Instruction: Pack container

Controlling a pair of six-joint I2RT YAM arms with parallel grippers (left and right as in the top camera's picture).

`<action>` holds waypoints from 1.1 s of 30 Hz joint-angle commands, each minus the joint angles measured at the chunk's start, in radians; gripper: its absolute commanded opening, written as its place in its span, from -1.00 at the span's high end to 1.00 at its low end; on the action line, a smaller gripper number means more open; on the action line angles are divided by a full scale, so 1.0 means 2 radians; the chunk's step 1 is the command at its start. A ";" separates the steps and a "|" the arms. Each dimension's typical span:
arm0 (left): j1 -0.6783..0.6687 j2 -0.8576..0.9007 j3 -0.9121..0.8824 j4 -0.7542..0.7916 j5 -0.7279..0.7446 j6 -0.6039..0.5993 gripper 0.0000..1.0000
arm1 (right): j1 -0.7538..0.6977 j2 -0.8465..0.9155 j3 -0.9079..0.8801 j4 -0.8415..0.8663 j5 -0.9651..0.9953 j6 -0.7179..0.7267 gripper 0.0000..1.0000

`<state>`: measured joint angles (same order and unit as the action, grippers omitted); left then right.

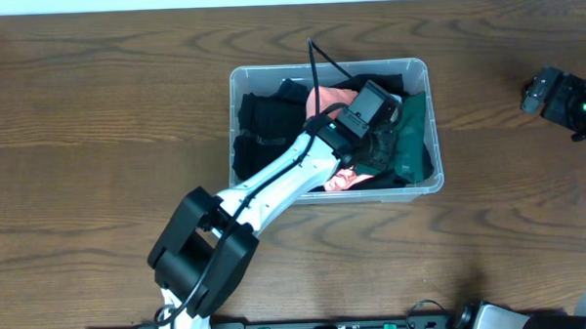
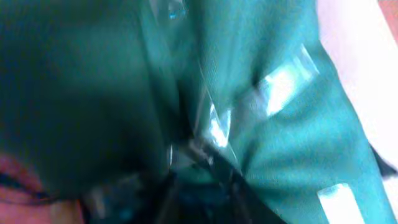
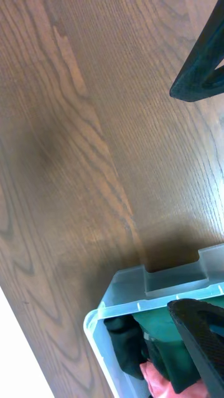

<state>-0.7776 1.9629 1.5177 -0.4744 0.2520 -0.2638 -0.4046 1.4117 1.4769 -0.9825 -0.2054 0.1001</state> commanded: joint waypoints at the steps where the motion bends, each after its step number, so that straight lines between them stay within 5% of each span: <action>1: 0.033 -0.037 0.019 -0.051 -0.014 0.035 0.07 | 0.011 0.001 0.000 0.002 0.001 -0.020 -0.98; 5: 0.088 -0.119 0.033 -0.092 -0.068 0.038 -0.69 | 0.052 0.001 0.000 0.011 0.003 -0.045 -0.98; 10: 0.216 -0.186 0.033 -0.137 -0.068 0.038 -1.00 | 0.124 0.001 0.000 0.029 0.037 -0.059 -0.99; 22: 0.420 -0.200 0.030 -0.227 -0.066 0.039 -0.96 | 0.212 0.005 0.000 0.097 0.018 -0.052 -0.98; 28: 0.441 -0.281 0.004 -0.247 -0.066 0.066 -0.96 | 0.213 -0.045 -0.014 0.040 0.052 -0.039 -0.98; 33: 0.435 -0.422 -0.096 -0.213 -0.065 0.066 -0.96 | 0.229 -0.164 -0.126 0.080 0.088 -0.031 -0.99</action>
<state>0.0994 1.2671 1.4193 -0.9215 0.1238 -0.1551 0.0261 1.2255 1.3369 -0.8478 -0.0952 0.0147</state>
